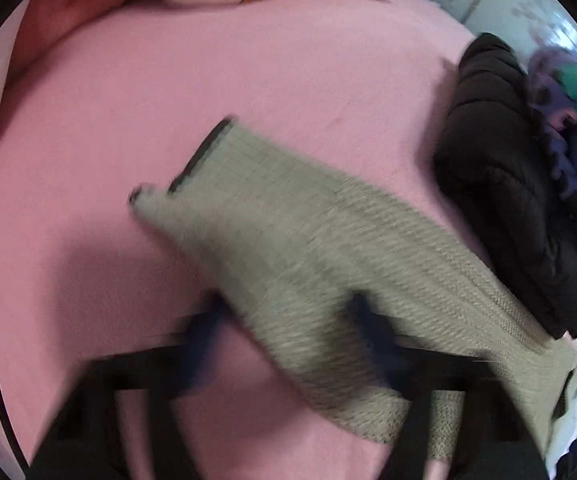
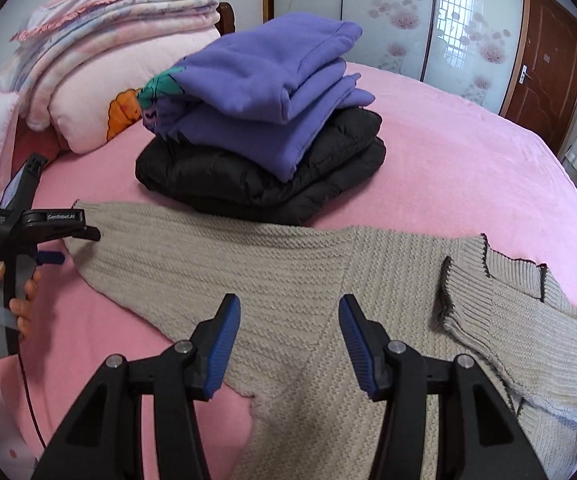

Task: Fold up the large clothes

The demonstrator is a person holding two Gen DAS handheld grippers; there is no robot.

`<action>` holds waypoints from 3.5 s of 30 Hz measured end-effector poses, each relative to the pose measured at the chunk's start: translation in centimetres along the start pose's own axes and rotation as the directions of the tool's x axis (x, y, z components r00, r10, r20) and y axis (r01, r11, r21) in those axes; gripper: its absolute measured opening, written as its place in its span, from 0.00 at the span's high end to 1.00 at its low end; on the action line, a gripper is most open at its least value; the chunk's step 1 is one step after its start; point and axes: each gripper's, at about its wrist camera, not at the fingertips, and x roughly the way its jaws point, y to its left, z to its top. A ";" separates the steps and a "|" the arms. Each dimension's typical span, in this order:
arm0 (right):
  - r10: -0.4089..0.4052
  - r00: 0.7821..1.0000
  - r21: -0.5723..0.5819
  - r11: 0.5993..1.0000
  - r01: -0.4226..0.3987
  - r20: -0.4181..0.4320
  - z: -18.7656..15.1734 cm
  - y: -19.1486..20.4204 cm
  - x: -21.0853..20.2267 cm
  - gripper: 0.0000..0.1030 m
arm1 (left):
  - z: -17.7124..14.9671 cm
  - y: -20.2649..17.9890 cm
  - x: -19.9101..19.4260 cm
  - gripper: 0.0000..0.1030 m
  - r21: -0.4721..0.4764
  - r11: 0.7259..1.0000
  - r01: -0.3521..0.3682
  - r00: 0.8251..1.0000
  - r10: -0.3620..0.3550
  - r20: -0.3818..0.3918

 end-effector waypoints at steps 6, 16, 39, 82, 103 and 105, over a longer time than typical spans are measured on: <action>-0.005 1.000 0.028 1.000 0.006 -0.021 -0.8 -1.7 0.5 0.50 | -1.0 -2.2 -4.2 0.94 0.017 1.000 -0.001 0.989 -0.002 0.148; -0.011 1.000 0.108 0.994 0.009 0.022 -0.5 -6.2 -2.7 0.50 | -6.5 -10.0 -17.1 0.94 0.218 0.942 0.253 0.924 -0.303 0.235; -0.190 0.981 0.441 0.877 0.191 -0.047 -14.7 -29.4 -12.3 0.50 | -35.1 -41.0 -12.6 0.68 0.621 0.688 0.375 0.905 -0.417 -0.085; 0.110 0.982 0.347 0.937 -0.050 -0.156 -9.1 -29.2 2.7 0.50 | -21.6 -19.8 -3.5 0.30 0.222 0.965 0.140 0.983 -0.162 0.082; -0.316 0.936 0.185 0.922 0.341 -0.152 -3.4 -33.5 0.0 0.81 | -23.8 -23.4 -3.6 0.30 0.275 0.954 0.121 0.985 -0.149 0.084; -0.306 0.920 0.198 0.913 0.357 -0.247 -4.9 -34.2 2.3 0.75 | -23.6 -23.1 -3.5 0.30 0.273 0.954 0.126 0.985 -0.153 0.078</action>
